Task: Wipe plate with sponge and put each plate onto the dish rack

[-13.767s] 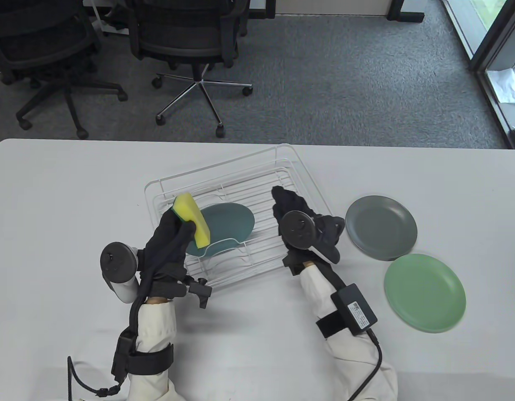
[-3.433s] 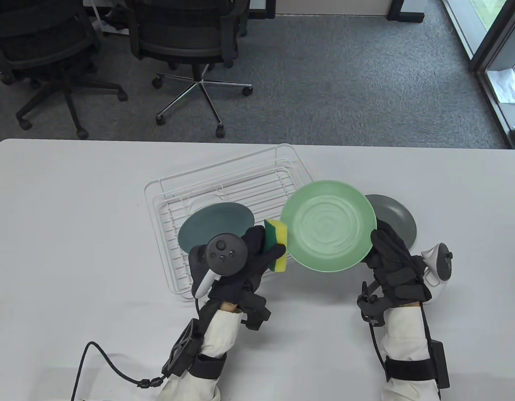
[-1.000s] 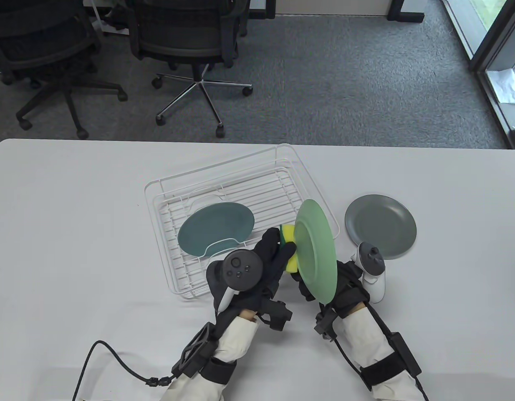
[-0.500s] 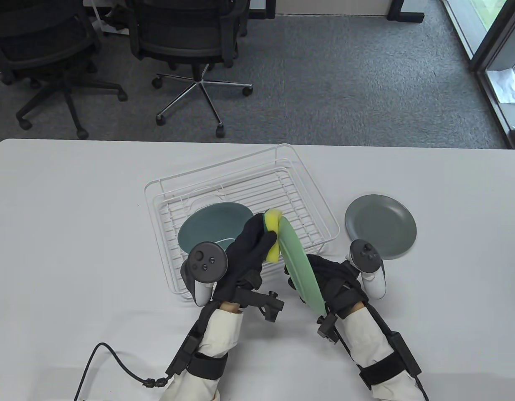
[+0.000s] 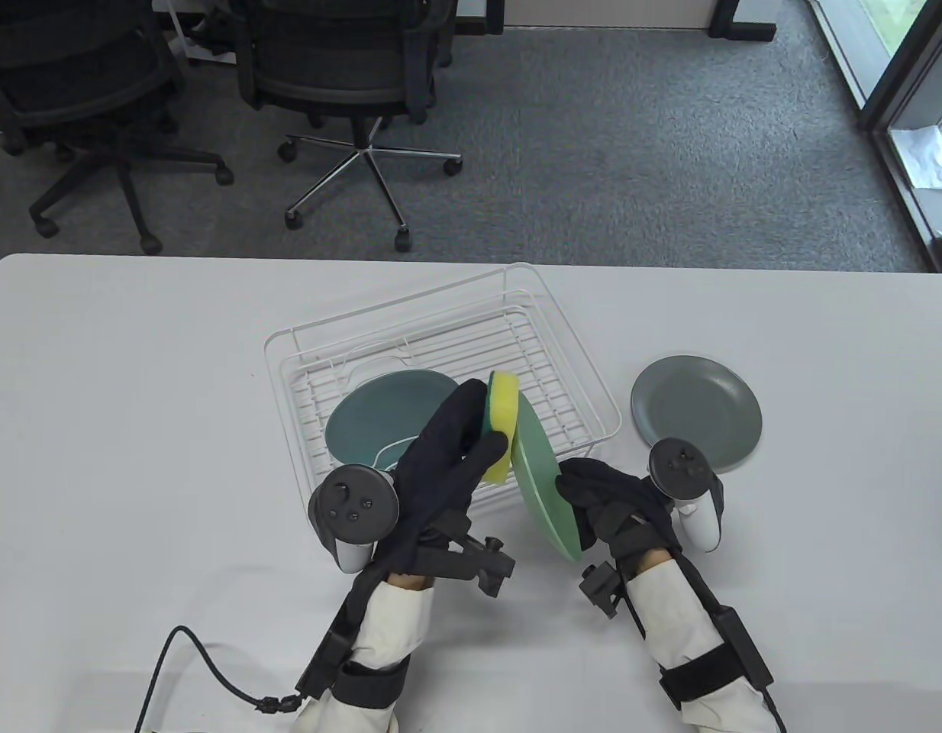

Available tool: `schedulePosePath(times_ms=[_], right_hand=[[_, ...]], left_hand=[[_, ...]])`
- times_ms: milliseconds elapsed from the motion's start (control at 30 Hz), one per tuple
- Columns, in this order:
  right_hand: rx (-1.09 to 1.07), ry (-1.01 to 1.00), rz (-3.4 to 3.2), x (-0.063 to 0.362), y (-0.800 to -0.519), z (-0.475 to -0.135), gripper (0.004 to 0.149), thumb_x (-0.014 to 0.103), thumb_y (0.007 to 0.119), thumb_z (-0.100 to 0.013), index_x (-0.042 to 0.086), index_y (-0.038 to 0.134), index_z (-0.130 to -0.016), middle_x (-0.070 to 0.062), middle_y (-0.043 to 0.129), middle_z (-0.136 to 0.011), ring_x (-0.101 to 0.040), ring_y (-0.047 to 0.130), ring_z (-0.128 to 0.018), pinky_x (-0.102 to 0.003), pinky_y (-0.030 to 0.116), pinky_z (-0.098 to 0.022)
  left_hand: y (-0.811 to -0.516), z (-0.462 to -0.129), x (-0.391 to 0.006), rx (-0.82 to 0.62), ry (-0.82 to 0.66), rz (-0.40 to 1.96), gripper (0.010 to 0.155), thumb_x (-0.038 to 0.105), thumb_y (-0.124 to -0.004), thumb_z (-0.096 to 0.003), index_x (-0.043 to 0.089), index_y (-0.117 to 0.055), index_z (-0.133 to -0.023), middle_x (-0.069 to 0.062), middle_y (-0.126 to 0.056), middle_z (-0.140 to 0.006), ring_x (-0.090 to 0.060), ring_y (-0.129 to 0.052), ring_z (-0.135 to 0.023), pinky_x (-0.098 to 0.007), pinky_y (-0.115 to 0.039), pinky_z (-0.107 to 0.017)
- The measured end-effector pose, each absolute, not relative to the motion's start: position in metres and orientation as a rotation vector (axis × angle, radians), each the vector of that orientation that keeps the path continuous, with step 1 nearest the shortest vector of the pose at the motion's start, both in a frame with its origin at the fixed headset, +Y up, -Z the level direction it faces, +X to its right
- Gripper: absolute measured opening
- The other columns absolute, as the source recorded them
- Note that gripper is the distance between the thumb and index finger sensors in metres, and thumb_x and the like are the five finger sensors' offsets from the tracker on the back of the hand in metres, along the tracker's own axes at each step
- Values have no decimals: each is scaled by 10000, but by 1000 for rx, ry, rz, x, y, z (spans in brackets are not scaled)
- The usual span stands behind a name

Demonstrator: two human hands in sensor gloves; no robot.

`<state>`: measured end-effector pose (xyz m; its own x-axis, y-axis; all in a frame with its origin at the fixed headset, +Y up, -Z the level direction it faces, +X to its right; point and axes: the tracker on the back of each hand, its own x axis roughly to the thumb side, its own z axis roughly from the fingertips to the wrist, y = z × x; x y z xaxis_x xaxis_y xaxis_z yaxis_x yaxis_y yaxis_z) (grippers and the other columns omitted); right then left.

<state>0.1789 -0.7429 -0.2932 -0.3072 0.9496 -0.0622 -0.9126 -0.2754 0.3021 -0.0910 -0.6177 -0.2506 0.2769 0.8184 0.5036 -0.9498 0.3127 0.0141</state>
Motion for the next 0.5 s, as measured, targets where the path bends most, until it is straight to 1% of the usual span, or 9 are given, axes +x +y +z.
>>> schedulePosePath(times_ms=[267, 400, 500], right_hand=[[54, 290, 1743, 183, -750, -291, 421, 161, 626, -594, -125, 714, -890, -197, 894, -543, -82, 941, -301, -175, 884, -185], [52, 294, 1660, 182, -753, -291, 426, 158, 612, -601, -142, 699, -892, -193, 890, -551, -73, 940, -311, -164, 887, -193], [72, 314, 1561, 179, -755, -290, 432, 162, 594, -614, -146, 676, -905, -186, 880, -570, -63, 934, -333, -157, 885, -214]], left_hand=[[-612, -242, -70, 274, -562, 1145, 684, 401, -797, -511, 116, -591, -1098, -293, -777, -1002, -490, -865, -827, -595, -777, -589], [-613, -240, -60, 202, -632, 1114, 695, 392, -816, -507, 102, -565, -1086, -288, -759, -1014, -492, -859, -841, -601, -773, -598], [-617, -239, -46, 167, -675, 1025, 693, 390, -821, -506, 76, -556, -1063, -288, -739, -1024, -492, -849, -854, -604, -764, -608]])
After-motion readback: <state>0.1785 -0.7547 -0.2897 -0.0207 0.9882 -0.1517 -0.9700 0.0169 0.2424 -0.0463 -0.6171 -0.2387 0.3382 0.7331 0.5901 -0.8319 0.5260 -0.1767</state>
